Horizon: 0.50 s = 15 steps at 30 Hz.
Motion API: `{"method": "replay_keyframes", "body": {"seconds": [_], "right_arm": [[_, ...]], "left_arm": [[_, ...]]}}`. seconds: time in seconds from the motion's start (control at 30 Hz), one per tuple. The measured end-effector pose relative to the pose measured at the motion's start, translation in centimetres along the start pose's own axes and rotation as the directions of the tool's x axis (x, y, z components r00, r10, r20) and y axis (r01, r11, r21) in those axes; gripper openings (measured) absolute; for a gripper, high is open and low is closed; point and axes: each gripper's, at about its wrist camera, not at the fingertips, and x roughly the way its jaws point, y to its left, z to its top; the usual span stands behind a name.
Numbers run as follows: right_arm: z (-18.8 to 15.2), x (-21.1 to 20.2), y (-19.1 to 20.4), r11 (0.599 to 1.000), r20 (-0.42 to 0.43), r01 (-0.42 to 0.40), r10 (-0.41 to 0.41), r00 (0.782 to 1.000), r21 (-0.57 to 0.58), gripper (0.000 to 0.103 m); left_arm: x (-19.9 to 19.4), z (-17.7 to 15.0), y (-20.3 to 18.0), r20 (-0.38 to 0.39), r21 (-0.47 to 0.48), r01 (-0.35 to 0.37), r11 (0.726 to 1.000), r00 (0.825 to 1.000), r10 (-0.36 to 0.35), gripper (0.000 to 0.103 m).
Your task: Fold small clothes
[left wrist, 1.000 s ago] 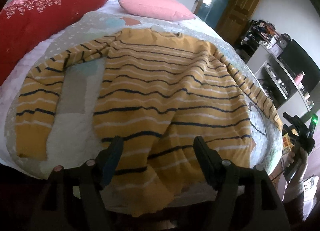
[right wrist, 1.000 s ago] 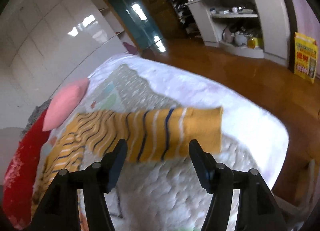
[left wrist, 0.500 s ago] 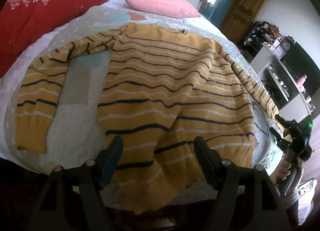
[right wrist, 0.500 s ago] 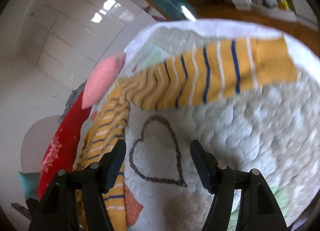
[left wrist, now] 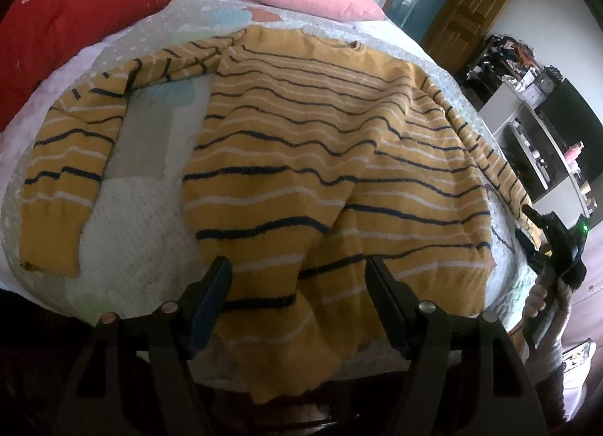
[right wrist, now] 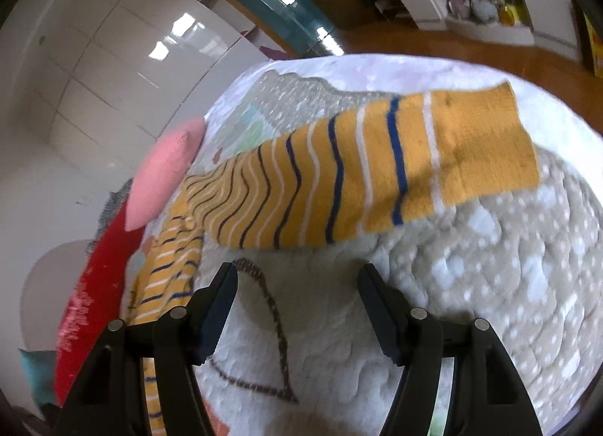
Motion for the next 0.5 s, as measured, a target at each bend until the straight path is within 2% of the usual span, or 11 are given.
{"method": "replay_keyframes", "body": {"seconds": [0.2, 0.33, 0.37, 0.4, 0.43, 0.47, 0.5], "right_arm": [[1.7, 1.8, 0.7, 0.998, 0.048, 0.059, -0.058, 0.997, -0.017, 0.071], [3.3, 2.8, 0.0, 0.997, 0.081, 0.068, -0.070, 0.994, 0.035, 0.070], [3.7, 2.9, -0.2, 0.996, 0.083, 0.067, -0.071, 0.994, 0.054, 0.066], [3.9, 3.0, -0.4, 0.995, 0.085, 0.071, -0.077, 0.993, 0.072, 0.052], [4.3, 3.0, -0.9, 0.992, 0.087, 0.067, -0.076, 0.993, 0.102, 0.042], [4.5, 3.0, -1.3, 0.991, 0.083, 0.054, -0.064, 0.995, 0.120, 0.023], [5.1, 3.2, -2.3, 0.987, 0.071, 0.027, -0.038, 0.997, 0.157, 0.011]], "left_arm": [[0.2, -0.1, -0.1, -0.009, 0.001, -0.010, 1.000, 1.000, 0.010, 0.072], [0.7, -0.1, -0.2, -0.023, 0.007, -0.021, 1.000, 0.999, 0.022, 0.073], [0.8, 0.0, -0.3, -0.029, 0.007, -0.023, 1.000, 0.999, 0.024, 0.073], [1.0, 0.1, -0.4, -0.035, 0.008, -0.026, 1.000, 0.999, 0.026, 0.073], [1.1, 0.2, -0.6, -0.038, 0.011, -0.028, 1.000, 0.999, 0.028, 0.073], [1.2, 0.3, -0.9, -0.041, 0.016, -0.029, 0.999, 0.999, 0.029, 0.073], [1.2, 0.4, -1.2, -0.041, 0.023, -0.026, 0.999, 0.999, 0.027, 0.073]]}}
